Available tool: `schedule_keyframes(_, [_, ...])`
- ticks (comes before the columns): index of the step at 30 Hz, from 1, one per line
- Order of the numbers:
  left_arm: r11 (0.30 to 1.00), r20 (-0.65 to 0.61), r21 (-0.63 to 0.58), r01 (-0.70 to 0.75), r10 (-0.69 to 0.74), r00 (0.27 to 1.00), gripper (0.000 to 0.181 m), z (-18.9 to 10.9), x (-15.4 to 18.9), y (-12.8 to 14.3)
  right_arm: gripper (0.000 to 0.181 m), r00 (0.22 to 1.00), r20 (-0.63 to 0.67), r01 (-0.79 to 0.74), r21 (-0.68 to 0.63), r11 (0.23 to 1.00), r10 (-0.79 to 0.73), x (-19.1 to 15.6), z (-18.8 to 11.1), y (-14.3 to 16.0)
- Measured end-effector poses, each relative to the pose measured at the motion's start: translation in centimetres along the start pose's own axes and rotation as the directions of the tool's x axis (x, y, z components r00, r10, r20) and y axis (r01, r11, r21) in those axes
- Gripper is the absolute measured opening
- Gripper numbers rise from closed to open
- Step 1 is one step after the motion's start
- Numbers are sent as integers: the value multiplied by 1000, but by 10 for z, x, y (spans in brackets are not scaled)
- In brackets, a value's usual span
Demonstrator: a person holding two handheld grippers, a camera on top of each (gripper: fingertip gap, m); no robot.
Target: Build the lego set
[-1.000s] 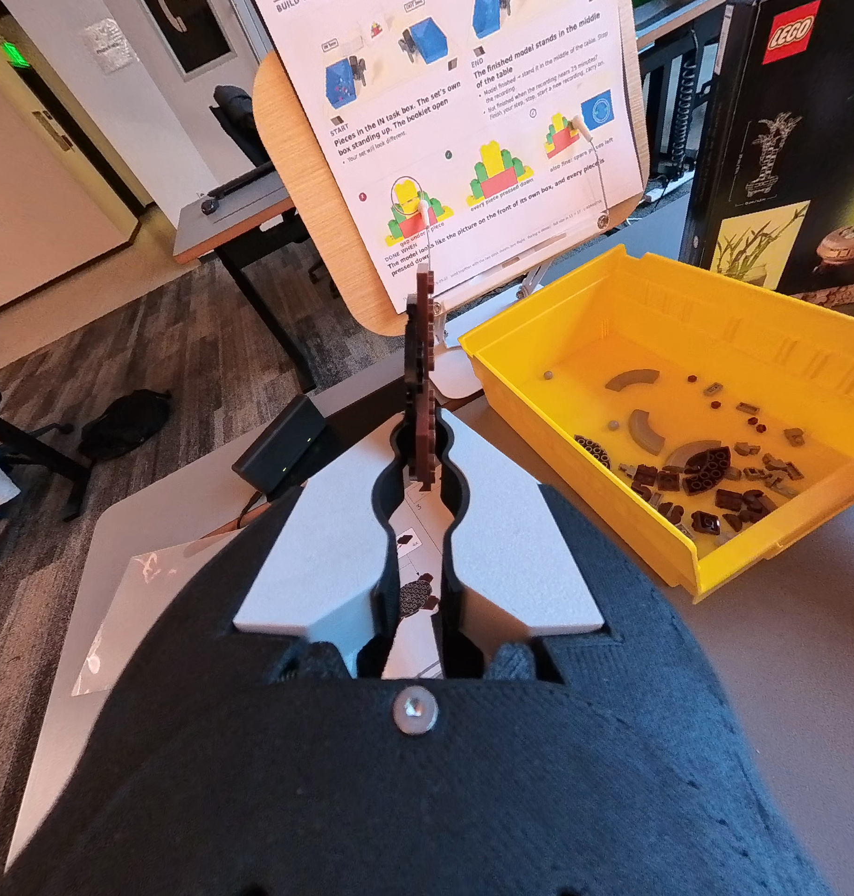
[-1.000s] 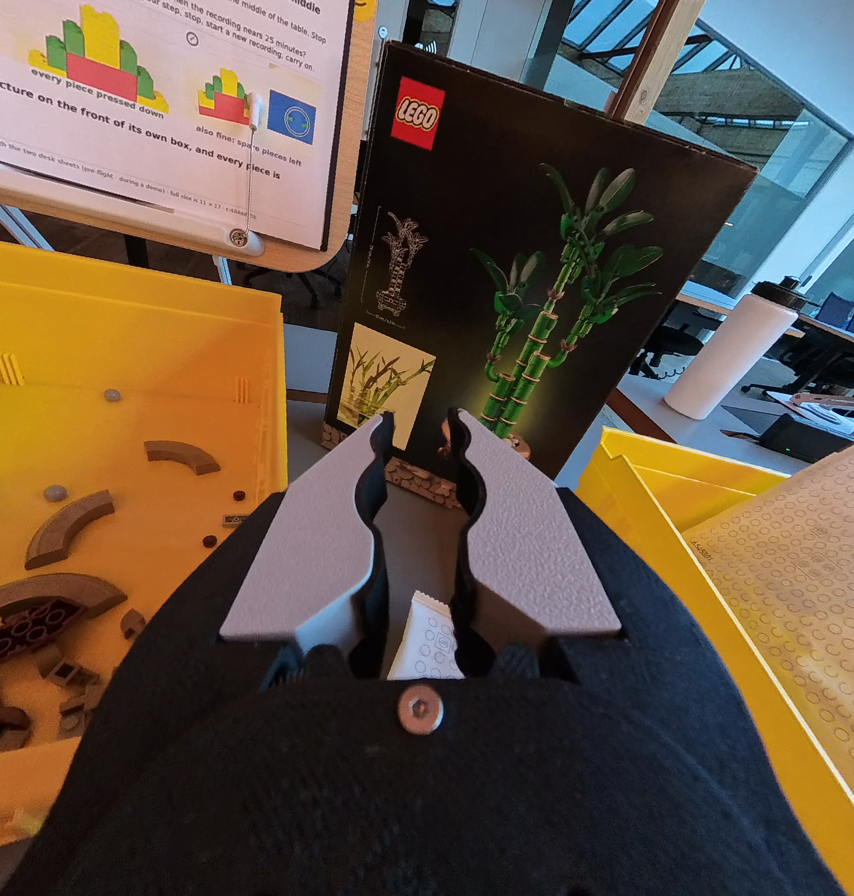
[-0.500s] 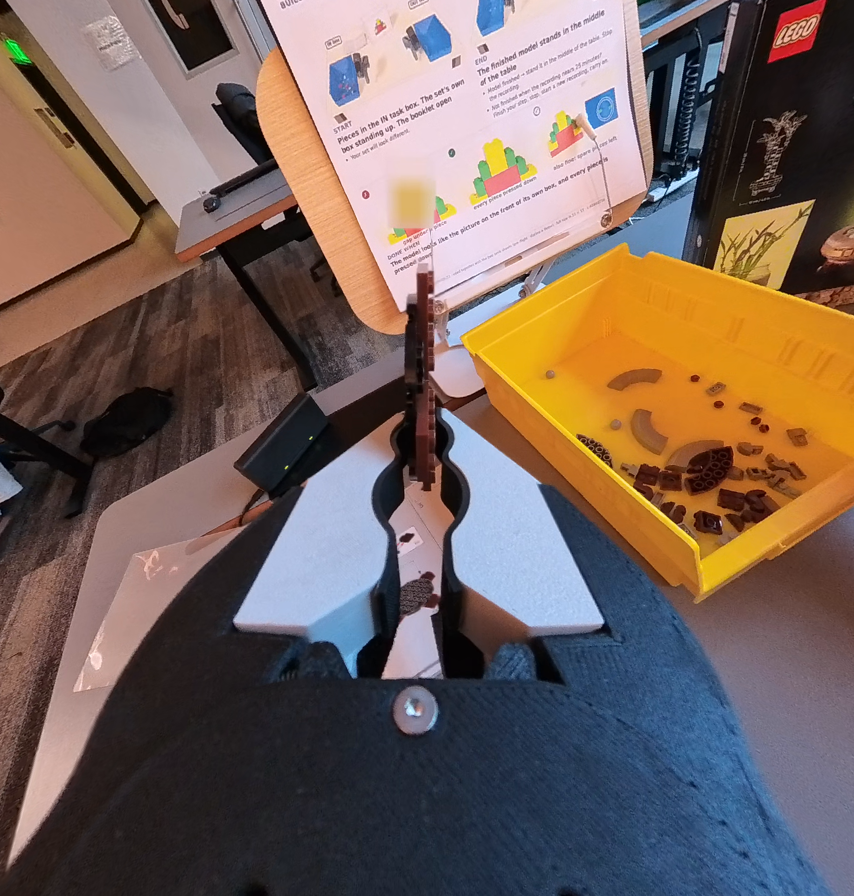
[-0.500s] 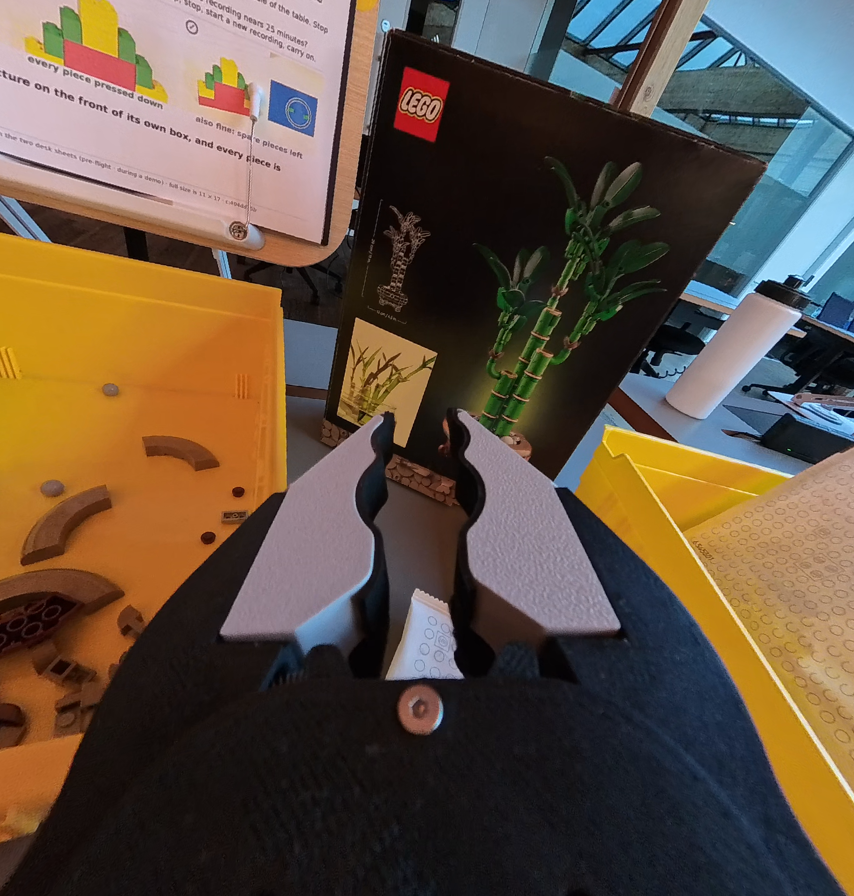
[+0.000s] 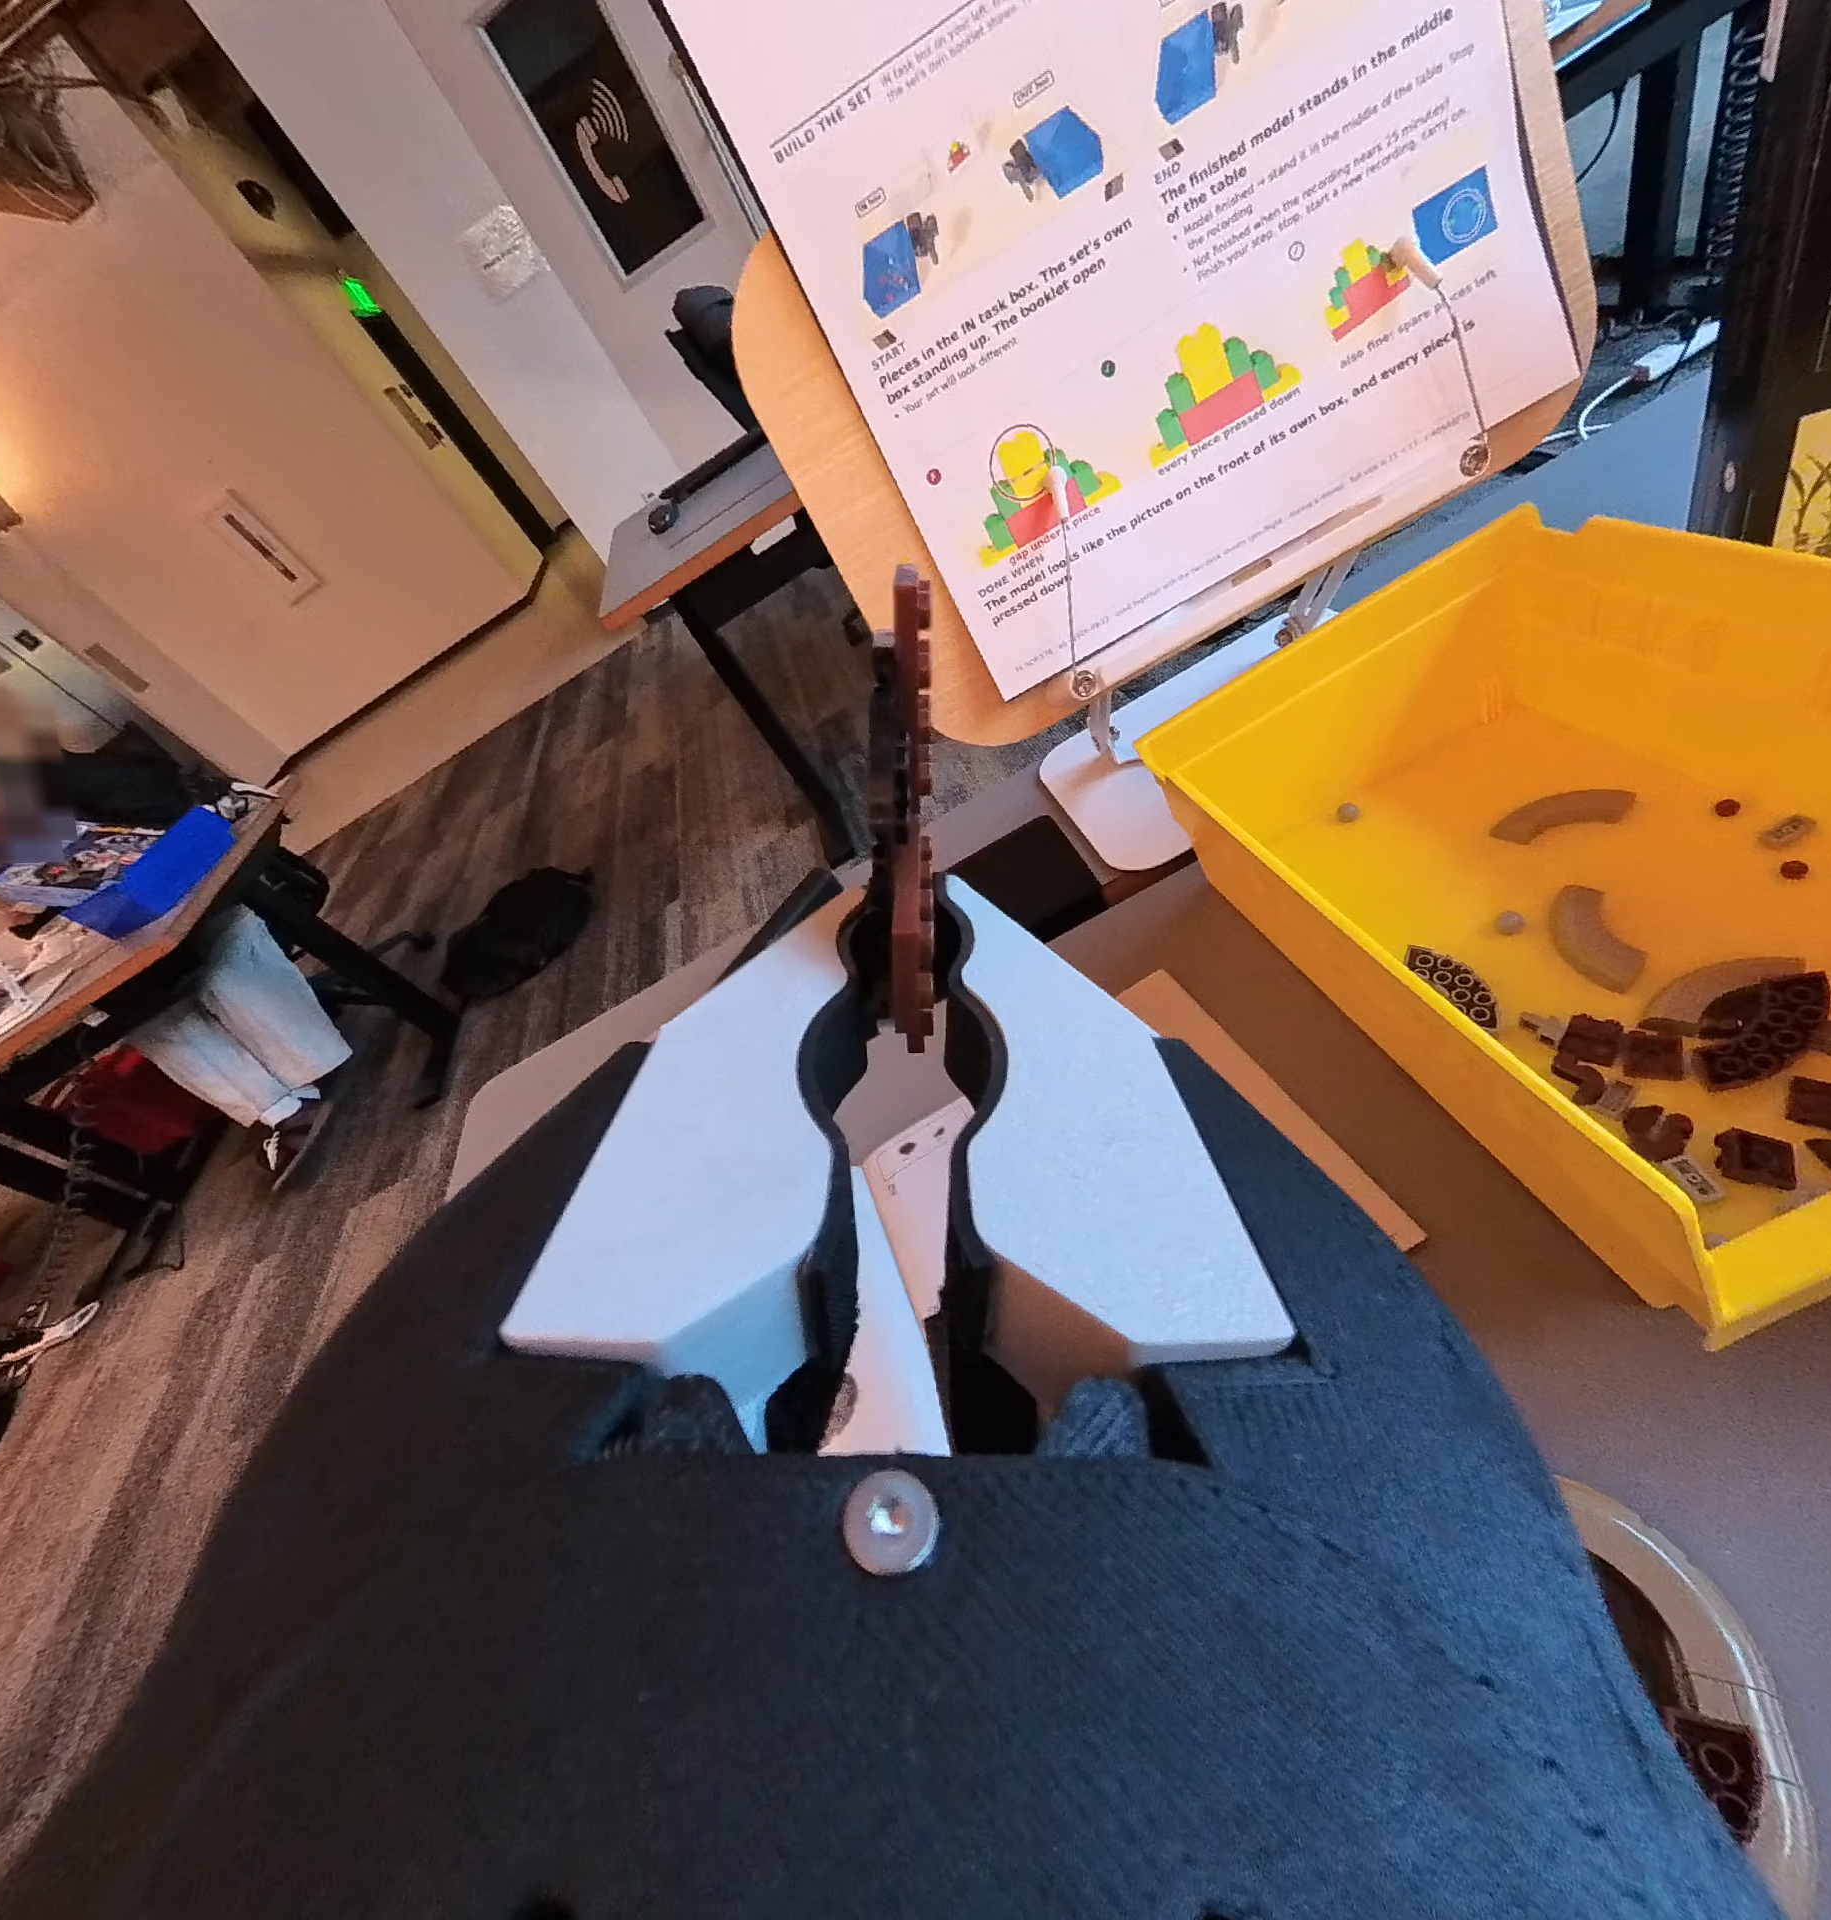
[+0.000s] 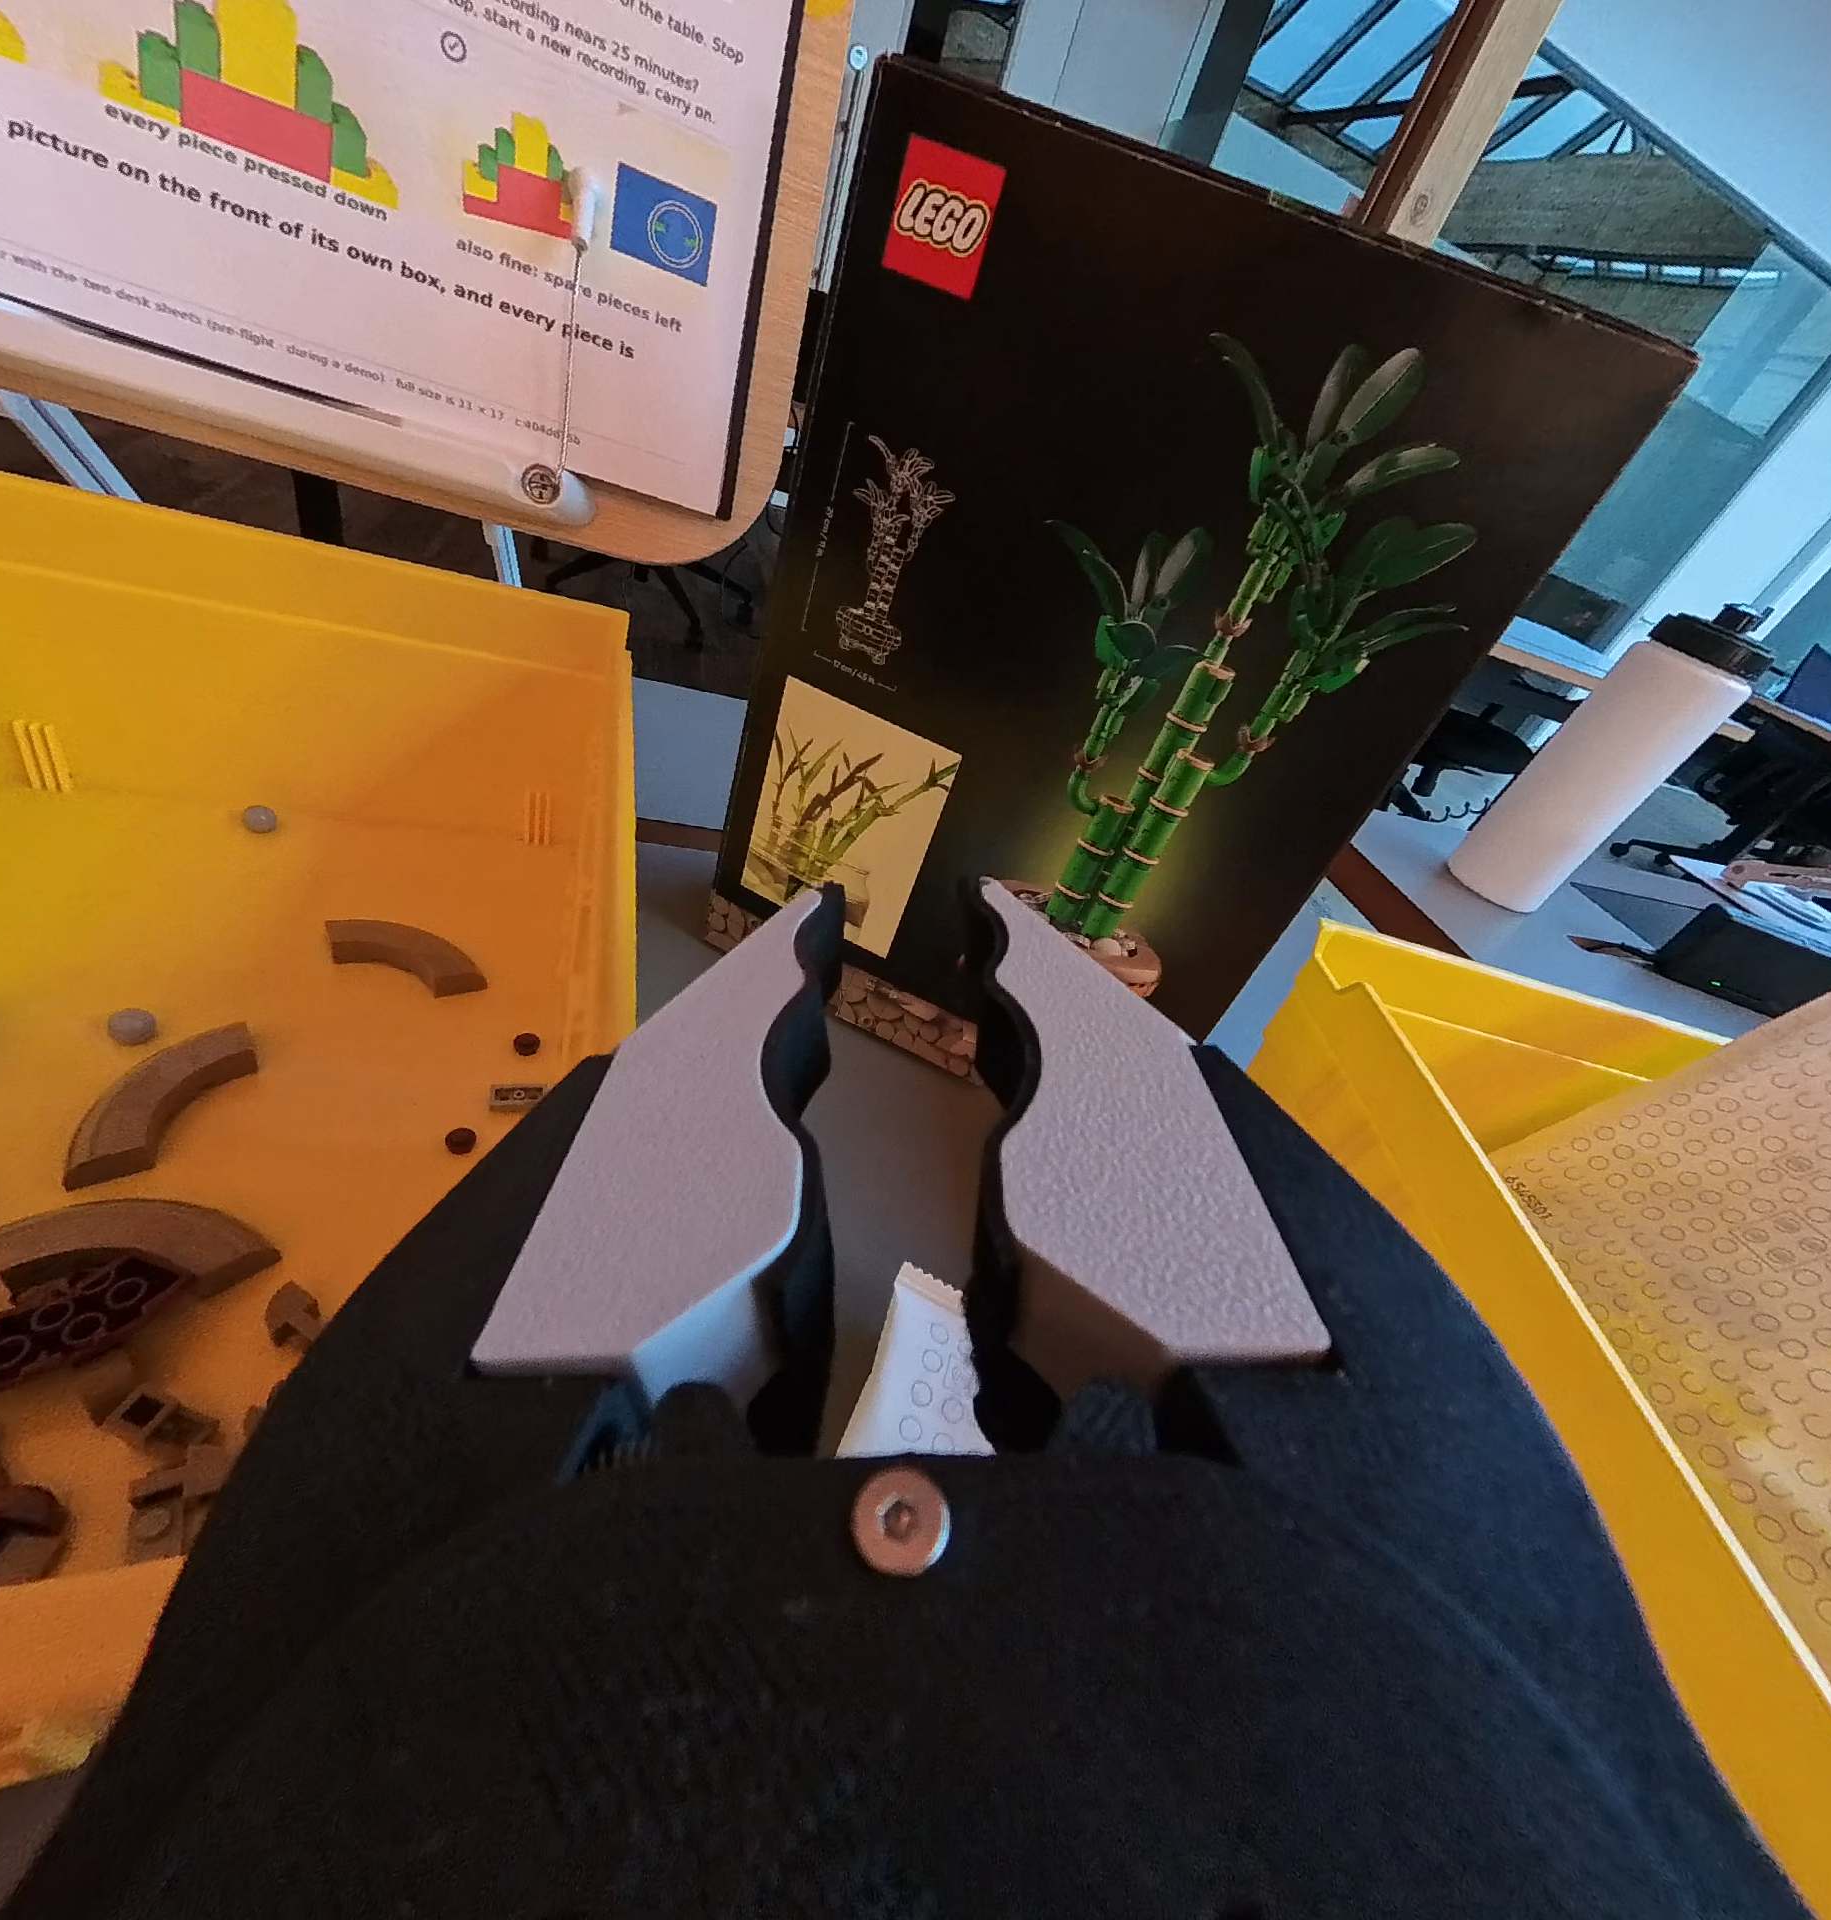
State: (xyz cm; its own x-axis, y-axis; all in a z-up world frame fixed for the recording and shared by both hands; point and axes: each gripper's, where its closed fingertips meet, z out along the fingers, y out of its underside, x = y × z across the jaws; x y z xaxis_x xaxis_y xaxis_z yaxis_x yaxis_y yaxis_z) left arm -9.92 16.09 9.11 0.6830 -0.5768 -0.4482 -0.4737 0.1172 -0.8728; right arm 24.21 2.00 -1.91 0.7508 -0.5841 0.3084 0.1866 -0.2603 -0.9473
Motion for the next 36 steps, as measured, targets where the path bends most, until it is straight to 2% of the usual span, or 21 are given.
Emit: schedule_keyframes(36, [998, 38, -24, -51, 52, 998, 6, 2, -2, 2, 21, 1000, 27, 14, 16, 1000, -15, -5, -1, -3])
